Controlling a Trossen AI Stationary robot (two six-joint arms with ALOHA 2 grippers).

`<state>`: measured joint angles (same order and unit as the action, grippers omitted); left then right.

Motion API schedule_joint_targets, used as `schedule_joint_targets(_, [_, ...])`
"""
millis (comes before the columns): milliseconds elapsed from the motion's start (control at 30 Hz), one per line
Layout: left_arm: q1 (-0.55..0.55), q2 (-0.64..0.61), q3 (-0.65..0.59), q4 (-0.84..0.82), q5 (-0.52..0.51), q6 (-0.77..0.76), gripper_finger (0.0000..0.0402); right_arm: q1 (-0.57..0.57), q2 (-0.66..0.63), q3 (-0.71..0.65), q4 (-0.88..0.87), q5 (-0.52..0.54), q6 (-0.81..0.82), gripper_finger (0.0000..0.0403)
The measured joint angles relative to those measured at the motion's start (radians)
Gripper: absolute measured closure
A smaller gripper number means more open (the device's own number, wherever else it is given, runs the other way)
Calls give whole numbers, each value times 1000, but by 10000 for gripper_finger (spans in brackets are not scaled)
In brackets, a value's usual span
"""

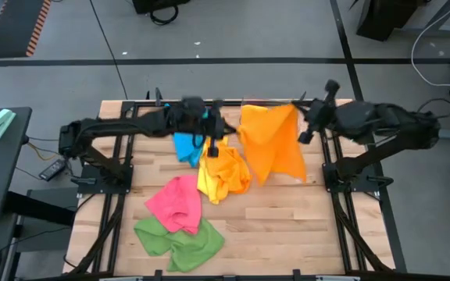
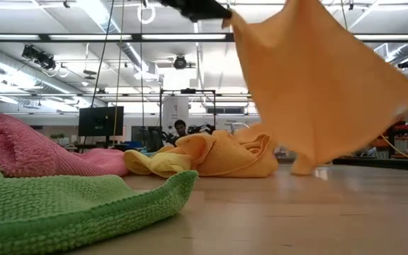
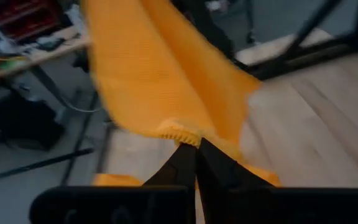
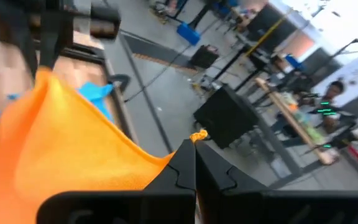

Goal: Fold microfiber towels
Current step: Fold the right orange microfiber cloth

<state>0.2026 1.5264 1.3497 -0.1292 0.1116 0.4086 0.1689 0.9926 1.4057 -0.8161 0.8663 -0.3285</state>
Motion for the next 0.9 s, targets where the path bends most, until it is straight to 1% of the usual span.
schedule_joint_targets(100, [38, -1, 91, -36, 54, 5, 393, -10, -29, 29, 3, 11, -47, 400])
schedule_joint_targets(167, [48, -1, 140, -94, 90, 5, 385, -6, -36, 50, 1, 3, -64, 400])
schedule_joint_targets(233, [39, -1, 180, -159, 108, 5, 381, 7, -39, 67, -18, -35, -65, 400])
schedule_joint_targets(333, [0, -1, 208, -221, 115, 7, 389, 37, -37, 86, -109, -143, -25, 400])
schedule_joint_targets(467, [-72, 0, 209, -309, 115, -9, 394, 87, -29, 73, -256, -347, 139, 400])
schedule_joint_targets(567, [-134, 8, 209, -377, 116, -52, 381, 128, -8, 26, -293, -459, 272, 400])
schedule_joint_targets(700, [-223, 40, 206, -406, 115, -87, 376, 202, 50, -46, -291, -521, 414, 400])
schedule_joint_targets(833, [-302, 66, 208, -390, 112, -121, 391, 286, 132, -86, -302, -558, 543, 400])
schedule_joint_targets(900, [-331, 76, 207, -401, 70, -122, 394, 326, 170, -85, -310, -563, 596, 400])
